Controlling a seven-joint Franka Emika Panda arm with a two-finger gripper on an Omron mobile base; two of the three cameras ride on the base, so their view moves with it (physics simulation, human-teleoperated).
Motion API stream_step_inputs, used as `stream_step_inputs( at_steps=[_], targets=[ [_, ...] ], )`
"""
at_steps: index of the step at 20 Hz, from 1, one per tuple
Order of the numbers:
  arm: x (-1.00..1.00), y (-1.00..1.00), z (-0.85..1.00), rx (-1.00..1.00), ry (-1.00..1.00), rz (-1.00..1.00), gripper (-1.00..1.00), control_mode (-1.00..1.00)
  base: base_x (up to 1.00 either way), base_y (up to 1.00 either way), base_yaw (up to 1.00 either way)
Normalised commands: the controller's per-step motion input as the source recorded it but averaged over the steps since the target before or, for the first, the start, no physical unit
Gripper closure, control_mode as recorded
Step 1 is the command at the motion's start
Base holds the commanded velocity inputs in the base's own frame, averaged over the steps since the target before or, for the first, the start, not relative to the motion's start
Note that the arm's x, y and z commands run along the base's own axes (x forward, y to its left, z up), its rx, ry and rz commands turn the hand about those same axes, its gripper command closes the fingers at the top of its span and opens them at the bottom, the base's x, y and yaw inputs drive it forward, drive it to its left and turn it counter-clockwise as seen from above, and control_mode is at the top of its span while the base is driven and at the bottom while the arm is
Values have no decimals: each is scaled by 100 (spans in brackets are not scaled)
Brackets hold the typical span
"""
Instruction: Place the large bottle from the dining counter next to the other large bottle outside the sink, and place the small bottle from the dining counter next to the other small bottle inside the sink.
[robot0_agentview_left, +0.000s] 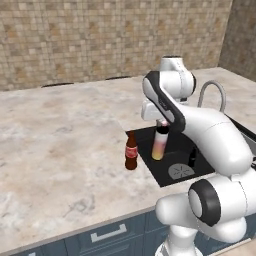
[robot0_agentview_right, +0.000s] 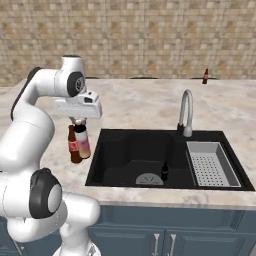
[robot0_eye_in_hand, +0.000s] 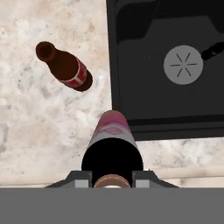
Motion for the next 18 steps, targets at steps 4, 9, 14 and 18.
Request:
stream_step_inputs(
  at_steps=[4,9,14,18],
  targets=[
    [-1,5,-19,0,5,0,100,-100,0,0,0],
    [-5,5,-52,0,8,-2,100,-100,0,0,0],
    [-3,5,-35,0,2,0,100,-100,0,0,0],
    [-3,23,-33,0,1,0,100,-100,0,0,0]
  ],
)
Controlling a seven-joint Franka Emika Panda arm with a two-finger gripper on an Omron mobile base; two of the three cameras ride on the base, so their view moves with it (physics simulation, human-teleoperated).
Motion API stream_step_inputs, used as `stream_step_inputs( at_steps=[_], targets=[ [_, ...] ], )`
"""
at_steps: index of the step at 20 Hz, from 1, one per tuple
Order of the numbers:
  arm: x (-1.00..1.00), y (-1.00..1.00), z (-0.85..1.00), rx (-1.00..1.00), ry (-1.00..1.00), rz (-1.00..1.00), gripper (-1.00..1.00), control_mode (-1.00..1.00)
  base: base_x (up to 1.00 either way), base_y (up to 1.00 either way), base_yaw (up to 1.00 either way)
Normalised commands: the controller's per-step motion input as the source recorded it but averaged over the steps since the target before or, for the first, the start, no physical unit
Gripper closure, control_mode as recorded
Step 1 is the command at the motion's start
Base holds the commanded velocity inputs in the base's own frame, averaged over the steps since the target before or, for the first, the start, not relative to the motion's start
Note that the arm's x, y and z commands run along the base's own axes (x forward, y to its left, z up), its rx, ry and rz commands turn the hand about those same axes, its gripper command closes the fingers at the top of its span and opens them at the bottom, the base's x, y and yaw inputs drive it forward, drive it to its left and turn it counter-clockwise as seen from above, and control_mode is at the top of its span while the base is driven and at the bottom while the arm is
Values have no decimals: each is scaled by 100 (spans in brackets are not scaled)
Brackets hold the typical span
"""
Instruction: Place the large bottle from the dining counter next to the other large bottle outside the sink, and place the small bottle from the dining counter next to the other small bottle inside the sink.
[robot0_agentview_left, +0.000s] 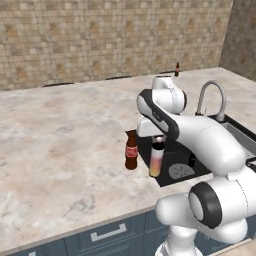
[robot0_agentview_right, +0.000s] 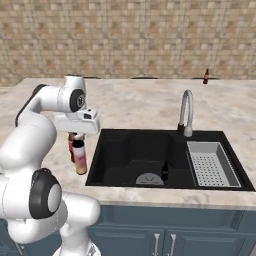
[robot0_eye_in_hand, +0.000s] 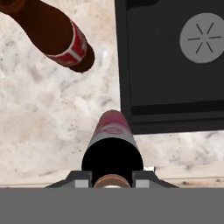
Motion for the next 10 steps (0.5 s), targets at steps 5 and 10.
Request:
stream_step_inputs(
  at_steps=[5,10],
  targets=[
    [0,24,-31,0,0,-1,100,-100,0,0,0],
    [0,9,-28,0,0,-3,100,-100,0,0,0]
  ],
)
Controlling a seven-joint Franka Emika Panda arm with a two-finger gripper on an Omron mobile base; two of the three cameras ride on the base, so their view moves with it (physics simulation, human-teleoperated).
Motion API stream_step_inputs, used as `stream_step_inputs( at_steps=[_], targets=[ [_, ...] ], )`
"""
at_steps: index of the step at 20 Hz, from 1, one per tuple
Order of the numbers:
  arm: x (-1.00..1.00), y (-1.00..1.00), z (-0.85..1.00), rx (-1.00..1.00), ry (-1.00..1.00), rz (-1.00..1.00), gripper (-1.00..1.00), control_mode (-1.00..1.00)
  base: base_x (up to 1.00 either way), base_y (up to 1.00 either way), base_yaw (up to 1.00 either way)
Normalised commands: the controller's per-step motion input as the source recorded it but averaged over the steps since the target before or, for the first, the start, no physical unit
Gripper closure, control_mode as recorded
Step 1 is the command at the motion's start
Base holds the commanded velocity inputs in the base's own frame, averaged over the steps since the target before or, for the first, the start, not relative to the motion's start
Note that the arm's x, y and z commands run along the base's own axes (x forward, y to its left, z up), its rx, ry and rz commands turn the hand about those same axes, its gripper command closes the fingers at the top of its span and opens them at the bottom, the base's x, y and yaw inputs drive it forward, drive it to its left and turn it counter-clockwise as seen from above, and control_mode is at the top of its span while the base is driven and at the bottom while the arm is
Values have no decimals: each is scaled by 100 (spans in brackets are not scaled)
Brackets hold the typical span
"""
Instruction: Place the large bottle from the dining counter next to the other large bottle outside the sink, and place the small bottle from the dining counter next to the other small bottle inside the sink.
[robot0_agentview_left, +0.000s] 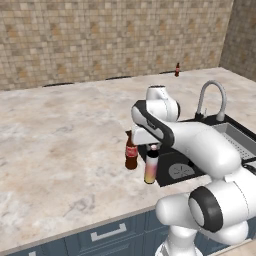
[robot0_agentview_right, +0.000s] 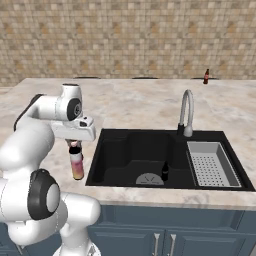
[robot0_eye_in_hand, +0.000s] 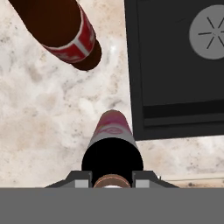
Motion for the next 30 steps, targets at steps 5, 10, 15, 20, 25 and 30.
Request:
stream_step_inputs(
  at_steps=[5,10,15,20,25,30],
  targets=[
    [0,5,-26,0,1,-2,100,-100,0,0,0],
    [0,13,-26,0,1,-2,100,-100,0,0,0],
    [0,23,-24,0,3,-2,100,-100,0,0,0],
    [0,9,-13,0,2,-4,100,-100,0,0,0],
    [0,-34,-1,6,0,-13,100,-100,0,0,0],
    [0,-36,-14,4,1,-8,100,-100,0,0,0]
  ],
)
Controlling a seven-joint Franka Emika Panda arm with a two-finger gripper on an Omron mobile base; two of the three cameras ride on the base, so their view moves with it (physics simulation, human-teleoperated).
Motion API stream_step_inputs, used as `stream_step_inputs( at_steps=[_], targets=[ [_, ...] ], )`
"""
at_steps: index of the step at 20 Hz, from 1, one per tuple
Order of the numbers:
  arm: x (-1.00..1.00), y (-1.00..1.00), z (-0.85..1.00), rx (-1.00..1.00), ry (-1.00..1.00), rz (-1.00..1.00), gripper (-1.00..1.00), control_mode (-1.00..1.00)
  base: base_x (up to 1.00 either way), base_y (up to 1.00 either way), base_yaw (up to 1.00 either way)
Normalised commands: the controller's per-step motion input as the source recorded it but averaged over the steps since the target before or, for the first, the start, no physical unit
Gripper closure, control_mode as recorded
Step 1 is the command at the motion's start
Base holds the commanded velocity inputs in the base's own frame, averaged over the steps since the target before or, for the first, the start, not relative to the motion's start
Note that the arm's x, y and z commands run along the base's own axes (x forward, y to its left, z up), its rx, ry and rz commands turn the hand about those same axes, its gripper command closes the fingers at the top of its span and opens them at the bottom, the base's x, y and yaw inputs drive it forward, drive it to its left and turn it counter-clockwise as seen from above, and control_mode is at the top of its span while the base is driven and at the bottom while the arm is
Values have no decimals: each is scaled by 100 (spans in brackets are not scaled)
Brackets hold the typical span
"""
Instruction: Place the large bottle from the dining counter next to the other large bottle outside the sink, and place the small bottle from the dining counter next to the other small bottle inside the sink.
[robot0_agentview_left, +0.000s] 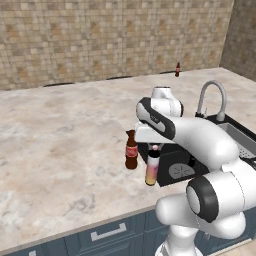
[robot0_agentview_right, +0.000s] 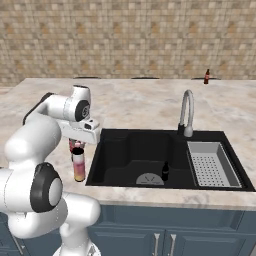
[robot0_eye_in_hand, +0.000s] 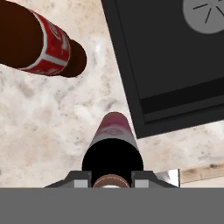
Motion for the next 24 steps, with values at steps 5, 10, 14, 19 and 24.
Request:
stream_step_inputs(
  at_steps=[5,10,14,19,24],
  targets=[
    [-9,0,0,0,2,-2,100,-100,0,0,0],
    [-4,18,-6,0,0,0,100,-100,0,0,0],
    [-5,21,0,0,0,0,100,-100,0,0,0],
    [0,5,-11,0,0,-1,100,-100,0,0,0],
    [0,0,0,0,0,0,100,-100,0,0,0]
  ],
)
